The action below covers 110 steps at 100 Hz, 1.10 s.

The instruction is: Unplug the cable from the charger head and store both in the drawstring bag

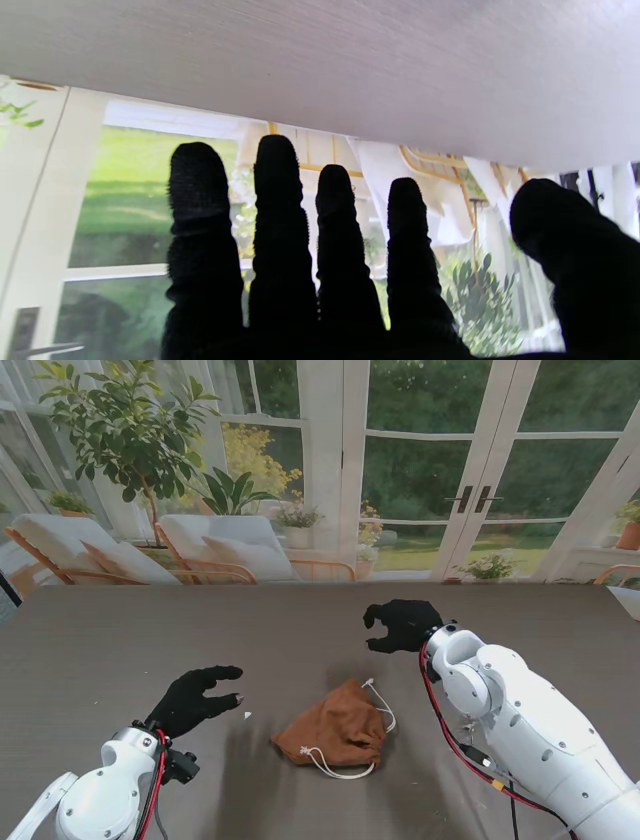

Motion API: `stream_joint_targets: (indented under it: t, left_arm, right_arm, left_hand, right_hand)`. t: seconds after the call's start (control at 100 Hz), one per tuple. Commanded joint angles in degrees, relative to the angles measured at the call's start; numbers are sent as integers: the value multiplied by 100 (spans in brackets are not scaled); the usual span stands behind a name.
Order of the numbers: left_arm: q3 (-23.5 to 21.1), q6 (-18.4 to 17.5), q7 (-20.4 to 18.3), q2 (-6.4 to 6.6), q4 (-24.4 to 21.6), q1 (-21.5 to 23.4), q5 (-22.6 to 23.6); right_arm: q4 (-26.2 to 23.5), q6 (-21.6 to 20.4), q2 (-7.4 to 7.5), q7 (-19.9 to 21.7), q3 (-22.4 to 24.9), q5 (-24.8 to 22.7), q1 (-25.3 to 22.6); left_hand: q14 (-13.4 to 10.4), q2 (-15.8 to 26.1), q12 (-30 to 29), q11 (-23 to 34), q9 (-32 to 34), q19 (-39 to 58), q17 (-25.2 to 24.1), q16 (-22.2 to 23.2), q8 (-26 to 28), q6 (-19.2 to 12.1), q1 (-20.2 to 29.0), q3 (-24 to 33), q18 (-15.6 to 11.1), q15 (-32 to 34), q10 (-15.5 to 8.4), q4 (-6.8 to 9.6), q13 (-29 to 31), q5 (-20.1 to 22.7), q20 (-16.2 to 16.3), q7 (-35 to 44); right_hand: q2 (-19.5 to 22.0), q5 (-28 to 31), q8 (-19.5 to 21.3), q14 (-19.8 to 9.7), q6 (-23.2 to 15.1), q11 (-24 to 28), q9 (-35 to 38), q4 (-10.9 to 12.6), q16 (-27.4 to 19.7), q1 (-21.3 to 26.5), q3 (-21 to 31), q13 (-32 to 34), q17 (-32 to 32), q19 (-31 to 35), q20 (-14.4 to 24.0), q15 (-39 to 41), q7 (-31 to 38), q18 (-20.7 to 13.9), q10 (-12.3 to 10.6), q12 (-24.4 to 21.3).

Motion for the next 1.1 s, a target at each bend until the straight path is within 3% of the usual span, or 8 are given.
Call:
stream_joint_targets:
  t: [0.0, 0.28, 0.6, 1.09]
  left_arm:
    - [-1, -96, -59, -66, 60, -24, 41]
    - [11, -903, 572, -168, 281, -50, 207]
    - [105, -1575, 772, -202, 253, -30, 66]
    - [297, -1932, 960, -219, 335, -55, 182]
  right_arm:
    - [-123, 27, -54, -5, 62, 33, -163]
    - [-742, 101, -161, -348, 724, 501, -890]
    - [-1180, -239, -255, -750, 1448, 1043, -1750]
    - [-1264, -1017, -286, -917, 2215, 1476, -2601]
  left_hand:
    - [-153, -75, -94, -70, -133, -282, 35, -71, -17, -266, -106, -139, -171, -145, -177, 54, -249, -94, 132, 33]
    - [-285, -137, -161, -92, -197, -431, -55, -136, -10, -432, -126, -145, -223, -240, -350, 40, -293, -116, 218, 41]
    - [-421, -113, -263, -148, -482, -617, -207, -243, -77, -338, -254, -367, -297, -373, -418, 24, -497, -463, 175, -110]
    - [-485, -87, -306, -131, -550, -717, -323, -300, -94, -358, -264, -485, -360, -400, -450, 36, -584, -505, 133, -123]
  right_hand:
    - [129, -123, -53, 136, -177, -61, -244, 93, -74, -130, -200, -201, -1221, -174, -226, -99, -116, 166, 103, -95]
    - [0, -111, -113, 261, -237, -252, -456, 37, -333, -123, -199, -733, -1724, -566, -323, -405, -488, 225, 109, -209]
    - [-206, -171, -166, 355, -273, -444, -663, 21, -529, -78, -271, -1110, -2048, -1012, -429, -670, -797, 306, 105, -291]
    - [-349, -171, -162, 408, -305, -553, -755, 0, -624, -40, -251, -1326, -2222, -1437, -405, -806, -1007, 343, 105, -312]
